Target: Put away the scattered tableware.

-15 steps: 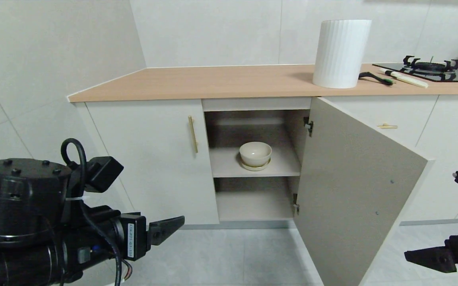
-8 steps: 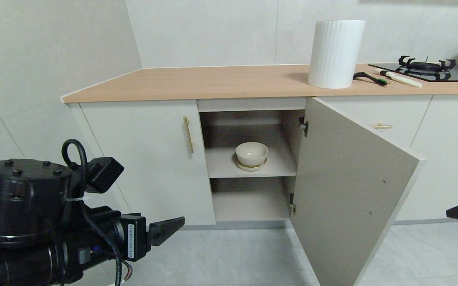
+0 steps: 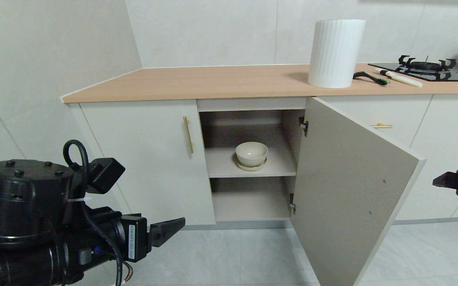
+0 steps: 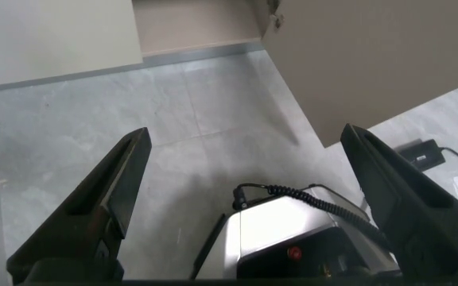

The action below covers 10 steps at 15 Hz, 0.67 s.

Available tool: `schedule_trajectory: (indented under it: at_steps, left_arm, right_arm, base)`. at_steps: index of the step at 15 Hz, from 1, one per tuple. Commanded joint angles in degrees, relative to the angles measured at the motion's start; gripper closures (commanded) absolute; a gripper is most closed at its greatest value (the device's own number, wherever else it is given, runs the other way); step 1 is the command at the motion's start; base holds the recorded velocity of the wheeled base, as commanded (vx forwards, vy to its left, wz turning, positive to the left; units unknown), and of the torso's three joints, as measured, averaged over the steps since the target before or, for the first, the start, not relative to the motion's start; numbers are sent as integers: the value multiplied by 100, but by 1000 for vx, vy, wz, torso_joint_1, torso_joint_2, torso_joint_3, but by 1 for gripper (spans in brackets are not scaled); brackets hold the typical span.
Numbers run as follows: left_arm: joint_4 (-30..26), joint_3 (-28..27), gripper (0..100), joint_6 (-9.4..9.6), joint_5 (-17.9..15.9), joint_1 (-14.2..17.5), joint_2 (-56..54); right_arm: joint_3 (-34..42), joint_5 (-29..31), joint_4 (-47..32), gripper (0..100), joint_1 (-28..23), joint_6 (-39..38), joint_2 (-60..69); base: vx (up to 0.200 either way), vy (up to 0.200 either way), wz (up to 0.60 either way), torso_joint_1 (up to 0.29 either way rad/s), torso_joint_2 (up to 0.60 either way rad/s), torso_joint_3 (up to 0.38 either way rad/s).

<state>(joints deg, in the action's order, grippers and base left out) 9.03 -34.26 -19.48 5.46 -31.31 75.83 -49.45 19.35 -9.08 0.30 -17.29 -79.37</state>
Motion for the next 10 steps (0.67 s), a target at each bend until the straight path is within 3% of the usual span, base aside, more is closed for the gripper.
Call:
schedule_trajectory:
  at_steps: [1, 10]
  left_arm:
    - [2, -2, 0, -3, 8, 2, 11]
    - [2, -2, 0, -3, -1, 2, 2]
  right_arm:
    - [146, -1, 214, 0, 40, -73, -456]
    - [119, -572, 372, 0, 734, -970, -711]
  base:
    - [0, 0, 0, 0, 0, 0]
    - [0, 0, 0, 0, 0, 0]
